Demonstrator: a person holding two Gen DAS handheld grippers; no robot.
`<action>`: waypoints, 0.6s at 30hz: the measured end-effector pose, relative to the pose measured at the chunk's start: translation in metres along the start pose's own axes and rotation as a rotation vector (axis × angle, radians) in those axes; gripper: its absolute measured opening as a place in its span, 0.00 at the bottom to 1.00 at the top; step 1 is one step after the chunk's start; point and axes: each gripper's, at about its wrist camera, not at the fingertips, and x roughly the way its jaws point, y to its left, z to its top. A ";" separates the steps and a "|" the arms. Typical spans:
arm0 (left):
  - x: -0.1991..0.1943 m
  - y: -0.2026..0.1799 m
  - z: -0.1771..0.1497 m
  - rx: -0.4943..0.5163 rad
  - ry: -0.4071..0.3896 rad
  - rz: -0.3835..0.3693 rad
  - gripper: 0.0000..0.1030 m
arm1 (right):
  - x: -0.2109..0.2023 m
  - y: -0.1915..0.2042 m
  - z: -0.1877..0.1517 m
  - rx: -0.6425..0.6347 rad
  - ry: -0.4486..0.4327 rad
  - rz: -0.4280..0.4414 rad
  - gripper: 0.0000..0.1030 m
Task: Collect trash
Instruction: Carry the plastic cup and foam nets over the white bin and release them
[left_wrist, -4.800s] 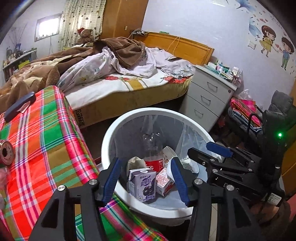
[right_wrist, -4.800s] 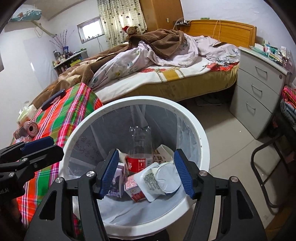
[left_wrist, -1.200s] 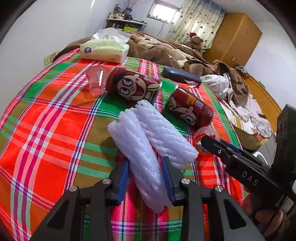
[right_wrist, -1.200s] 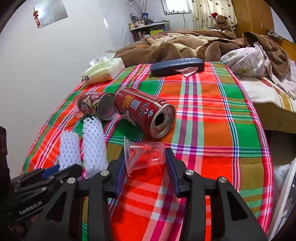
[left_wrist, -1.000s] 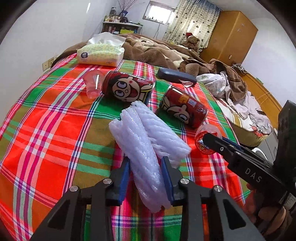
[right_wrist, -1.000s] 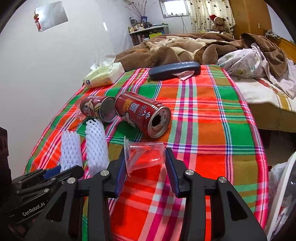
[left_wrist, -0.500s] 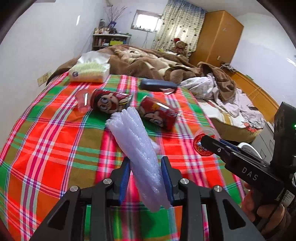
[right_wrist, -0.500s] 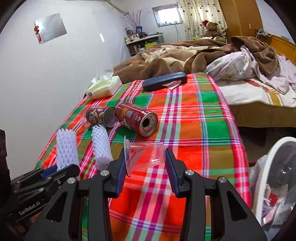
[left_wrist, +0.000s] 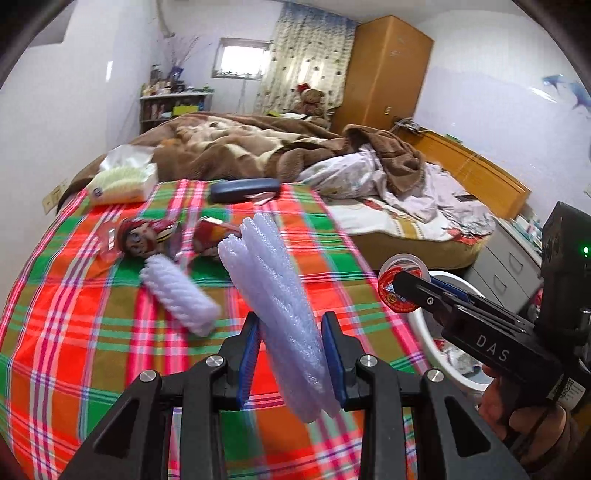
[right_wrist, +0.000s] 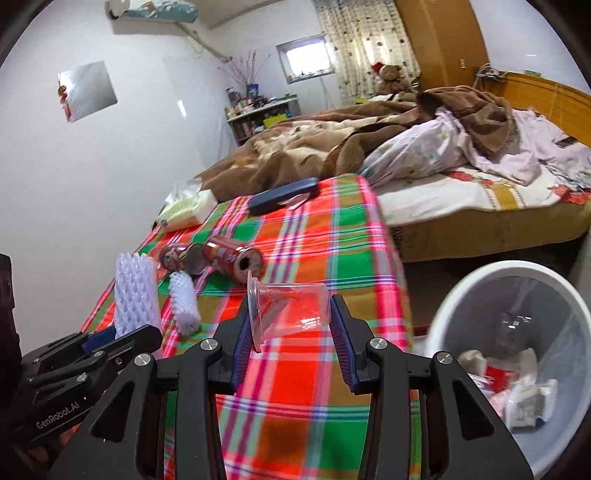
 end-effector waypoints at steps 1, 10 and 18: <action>0.000 -0.008 0.001 0.015 -0.002 -0.010 0.33 | -0.003 -0.004 0.000 0.005 -0.006 -0.008 0.40; 0.012 -0.066 0.006 0.111 0.007 -0.107 0.33 | -0.031 -0.050 -0.005 0.069 -0.052 -0.122 0.40; 0.032 -0.120 0.008 0.194 0.035 -0.195 0.33 | -0.050 -0.092 -0.013 0.144 -0.067 -0.224 0.40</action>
